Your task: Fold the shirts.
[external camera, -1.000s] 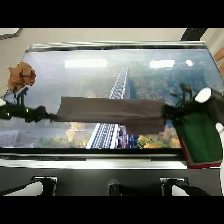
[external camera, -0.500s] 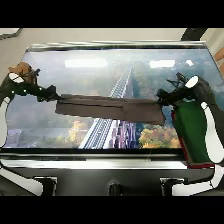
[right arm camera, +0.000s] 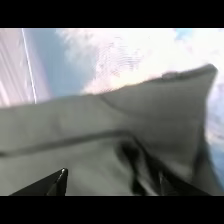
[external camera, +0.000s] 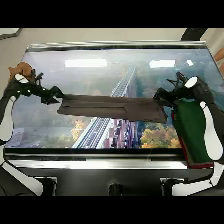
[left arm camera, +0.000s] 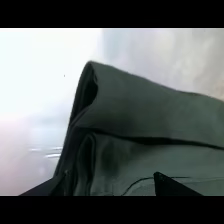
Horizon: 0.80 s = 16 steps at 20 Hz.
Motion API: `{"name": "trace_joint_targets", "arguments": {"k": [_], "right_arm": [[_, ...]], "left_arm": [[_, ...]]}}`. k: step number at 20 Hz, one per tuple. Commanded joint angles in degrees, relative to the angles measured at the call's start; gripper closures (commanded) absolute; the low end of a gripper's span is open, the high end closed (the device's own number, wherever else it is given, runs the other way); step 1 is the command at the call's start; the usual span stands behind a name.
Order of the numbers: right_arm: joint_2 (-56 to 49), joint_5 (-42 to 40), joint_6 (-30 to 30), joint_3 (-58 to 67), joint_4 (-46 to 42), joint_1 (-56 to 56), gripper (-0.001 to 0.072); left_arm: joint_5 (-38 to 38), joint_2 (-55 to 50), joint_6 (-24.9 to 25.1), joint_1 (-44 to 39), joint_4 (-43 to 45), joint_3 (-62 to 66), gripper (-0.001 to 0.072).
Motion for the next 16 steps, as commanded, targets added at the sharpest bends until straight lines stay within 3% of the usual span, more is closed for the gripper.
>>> {"name": "trace_joint_targets", "arguments": {"k": [1,5,8,12,16], "right_arm": [[2.4,9.7,-1.8,0.0,-8.7,-2.3,0.0013],[-0.3,15.5,-2.0,-0.1,-4.1,-4.1,0.0005],[-2.5,13.3,-2.0,-0.1,0.5,-4.1,0.0004],[-3.1,6.4,0.0,-0.1,-1.7,-4.1,0.0004],[-5.2,5.1,-0.1,-0.1,-3.8,-0.9,0.0003]], "left_arm": [[-1.8,2.4,-0.6,2.5,-0.2,2.8,0.0081],[-1.9,5.7,-0.4,3.4,-0.2,2.8,0.0082],[-3.3,5.9,-0.3,2.7,-0.1,2.8,0.0083],[-3.2,5.9,0.7,1.5,-0.1,2.8,0.0083],[-3.2,5.9,2.0,0.5,-0.2,2.8,0.0084]]}}
